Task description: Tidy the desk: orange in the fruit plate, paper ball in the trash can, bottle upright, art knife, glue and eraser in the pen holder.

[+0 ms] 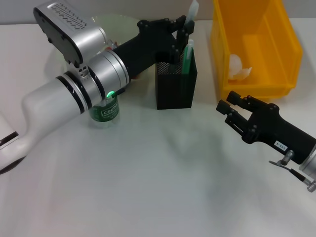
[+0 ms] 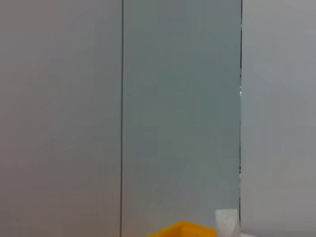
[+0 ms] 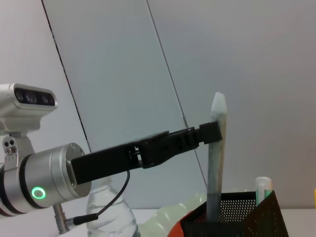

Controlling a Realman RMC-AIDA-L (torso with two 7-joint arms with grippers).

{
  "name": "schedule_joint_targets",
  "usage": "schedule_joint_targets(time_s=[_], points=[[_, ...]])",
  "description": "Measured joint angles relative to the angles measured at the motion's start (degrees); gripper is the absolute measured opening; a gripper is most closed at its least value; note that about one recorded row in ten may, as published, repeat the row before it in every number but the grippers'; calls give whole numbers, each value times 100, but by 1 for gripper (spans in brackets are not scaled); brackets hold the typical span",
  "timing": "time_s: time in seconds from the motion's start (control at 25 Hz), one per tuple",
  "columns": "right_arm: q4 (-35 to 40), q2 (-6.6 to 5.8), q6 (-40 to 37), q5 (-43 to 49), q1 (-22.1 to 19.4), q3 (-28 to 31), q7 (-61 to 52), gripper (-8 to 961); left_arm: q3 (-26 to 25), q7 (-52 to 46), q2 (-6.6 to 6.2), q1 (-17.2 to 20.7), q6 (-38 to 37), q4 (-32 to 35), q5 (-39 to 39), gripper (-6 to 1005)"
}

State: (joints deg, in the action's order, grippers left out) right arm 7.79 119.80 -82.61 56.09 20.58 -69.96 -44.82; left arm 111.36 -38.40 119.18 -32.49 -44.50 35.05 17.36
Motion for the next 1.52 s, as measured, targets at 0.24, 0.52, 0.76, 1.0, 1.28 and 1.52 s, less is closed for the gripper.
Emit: schedule_joint_targets(time_s=[0.24, 0.52, 0.76, 1.0, 1.28, 1.52], points=[[-26, 0, 0, 11, -2, 0, -1, 395, 62, 2, 0, -41, 96, -3, -5, 154], [-36, 0, -1, 11, -5, 1, -1, 394, 69, -55, -1, 43, -109, 27, -13, 369], [-33, 0, -75, 11, -10, 1, -1, 394, 47, -105, -44, 281, -1169, 100, 136, 486], [-2, -5, -147, 11, 28, 1, -1, 395, -608, -1641, -266, 801, -2345, 866, 1710, 522], [42, -30, -339, 22, 118, -107, 3, 403, -2101, -2681, -349, 1335, -4067, 1241, 3581, 718], [552, -60, -793, 546, 190, -487, 2, 409, -3532, -3108, -355, 1780, -5083, 1202, 4993, 795]])
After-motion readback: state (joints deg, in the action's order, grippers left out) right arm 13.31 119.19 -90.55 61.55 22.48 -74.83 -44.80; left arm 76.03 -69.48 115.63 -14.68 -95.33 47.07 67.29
